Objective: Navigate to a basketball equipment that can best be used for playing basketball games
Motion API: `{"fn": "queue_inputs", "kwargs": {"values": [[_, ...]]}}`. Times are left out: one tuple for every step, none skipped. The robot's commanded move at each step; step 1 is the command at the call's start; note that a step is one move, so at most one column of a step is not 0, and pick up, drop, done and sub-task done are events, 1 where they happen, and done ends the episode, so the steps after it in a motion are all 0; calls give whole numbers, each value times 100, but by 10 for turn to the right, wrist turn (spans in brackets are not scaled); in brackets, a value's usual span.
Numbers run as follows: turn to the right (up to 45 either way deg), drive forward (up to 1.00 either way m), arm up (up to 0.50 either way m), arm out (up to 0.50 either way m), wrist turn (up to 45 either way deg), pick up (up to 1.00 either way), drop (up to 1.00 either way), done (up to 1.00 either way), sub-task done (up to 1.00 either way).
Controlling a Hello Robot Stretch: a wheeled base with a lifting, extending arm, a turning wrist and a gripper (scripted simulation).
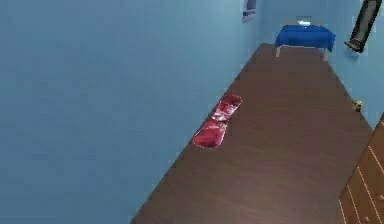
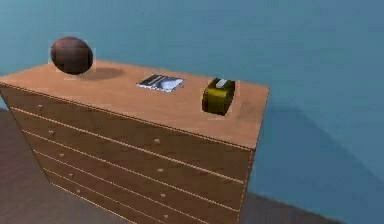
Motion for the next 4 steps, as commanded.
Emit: {"fn": "queue_inputs", "kwargs": {"values": [[390, 0, 0, 0, 0, 0, 0, 0, 0], [0, 45, 0, 0, 0, 0, 0, 0, 0], [300, 0, 0, 0, 0, 0, 0, 0, 0], [0, 0, 0, 0, 0, 0, 0, 100, 0]]}}
